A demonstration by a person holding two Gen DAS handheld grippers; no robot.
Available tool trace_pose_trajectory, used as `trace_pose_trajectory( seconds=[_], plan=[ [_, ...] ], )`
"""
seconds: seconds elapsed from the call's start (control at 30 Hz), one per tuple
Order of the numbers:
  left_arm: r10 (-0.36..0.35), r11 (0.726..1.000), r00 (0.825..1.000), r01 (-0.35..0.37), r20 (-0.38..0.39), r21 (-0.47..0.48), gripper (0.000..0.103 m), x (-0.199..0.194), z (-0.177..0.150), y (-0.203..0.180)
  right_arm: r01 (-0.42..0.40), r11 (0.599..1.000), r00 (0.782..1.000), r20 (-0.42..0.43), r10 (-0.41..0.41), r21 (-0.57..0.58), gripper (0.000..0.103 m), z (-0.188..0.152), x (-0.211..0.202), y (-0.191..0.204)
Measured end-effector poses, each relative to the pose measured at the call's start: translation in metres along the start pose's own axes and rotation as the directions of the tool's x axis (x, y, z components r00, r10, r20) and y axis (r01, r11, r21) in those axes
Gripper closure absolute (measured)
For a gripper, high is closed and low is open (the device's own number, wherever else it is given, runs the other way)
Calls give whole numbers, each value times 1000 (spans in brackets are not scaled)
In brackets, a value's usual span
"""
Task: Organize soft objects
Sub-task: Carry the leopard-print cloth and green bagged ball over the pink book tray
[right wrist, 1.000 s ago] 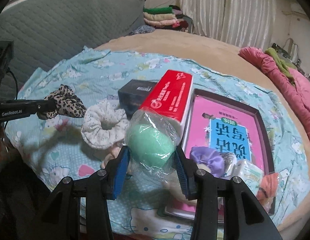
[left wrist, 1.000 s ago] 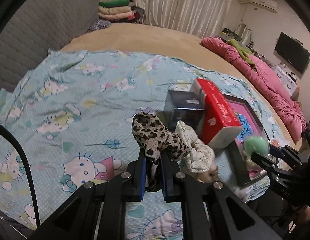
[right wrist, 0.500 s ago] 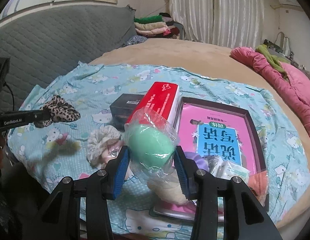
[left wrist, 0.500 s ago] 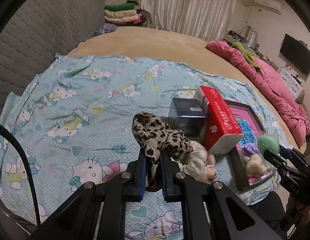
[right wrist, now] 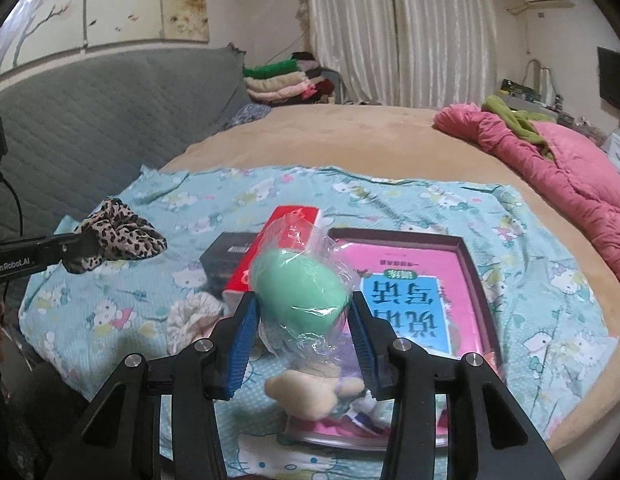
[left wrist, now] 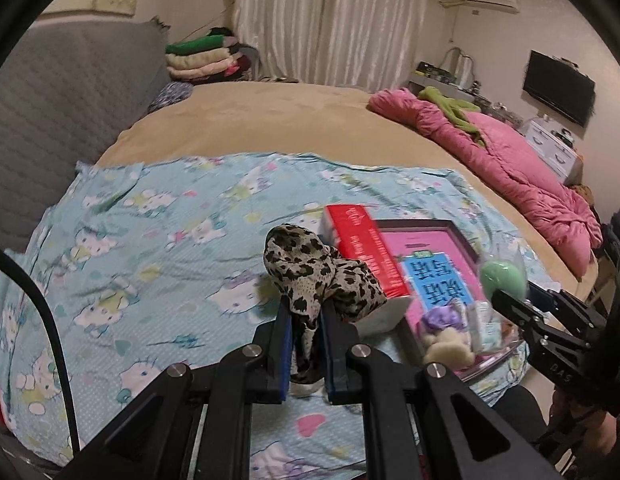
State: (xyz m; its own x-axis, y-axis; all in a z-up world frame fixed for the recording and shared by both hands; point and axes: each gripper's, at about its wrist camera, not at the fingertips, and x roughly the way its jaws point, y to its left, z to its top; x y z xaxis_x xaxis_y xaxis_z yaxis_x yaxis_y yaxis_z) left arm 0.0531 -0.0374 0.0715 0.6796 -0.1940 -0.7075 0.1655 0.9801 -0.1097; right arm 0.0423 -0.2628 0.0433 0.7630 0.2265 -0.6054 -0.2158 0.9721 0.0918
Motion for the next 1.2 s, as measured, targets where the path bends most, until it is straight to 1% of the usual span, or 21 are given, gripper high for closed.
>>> trace_pose_trajectory(
  seconds=[0.37, 0.63, 0.83, 0.93, 1.1, 1.2],
  plan=[
    [-49, 993, 999, 50, -12, 107, 91, 14, 14, -63, 62, 996, 996, 64, -67, 72, 57, 2, -19, -39],
    [-99, 979, 994, 107, -52, 174, 91, 36, 14, -106, 127, 981, 986, 90, -141, 150, 57, 0, -29, -76],
    [-126, 969, 987, 144, -98, 202, 91, 59, 10, -132, 155, 967, 980, 90, -176, 201, 57, -6, -33, -99],
    [-148, 963, 980, 173, -130, 208, 91, 73, 6, -146, 163, 962, 978, 89, -186, 217, 57, -9, -32, -108],
    [-152, 957, 974, 187, -165, 222, 91, 95, 0, -163, 173, 957, 977, 84, -197, 233, 56, -12, -30, -117],
    [-147, 959, 972, 185, -185, 214, 91, 109, -3, -168, 178, 953, 976, 81, -203, 245, 56, -14, -28, -123]
  ],
)
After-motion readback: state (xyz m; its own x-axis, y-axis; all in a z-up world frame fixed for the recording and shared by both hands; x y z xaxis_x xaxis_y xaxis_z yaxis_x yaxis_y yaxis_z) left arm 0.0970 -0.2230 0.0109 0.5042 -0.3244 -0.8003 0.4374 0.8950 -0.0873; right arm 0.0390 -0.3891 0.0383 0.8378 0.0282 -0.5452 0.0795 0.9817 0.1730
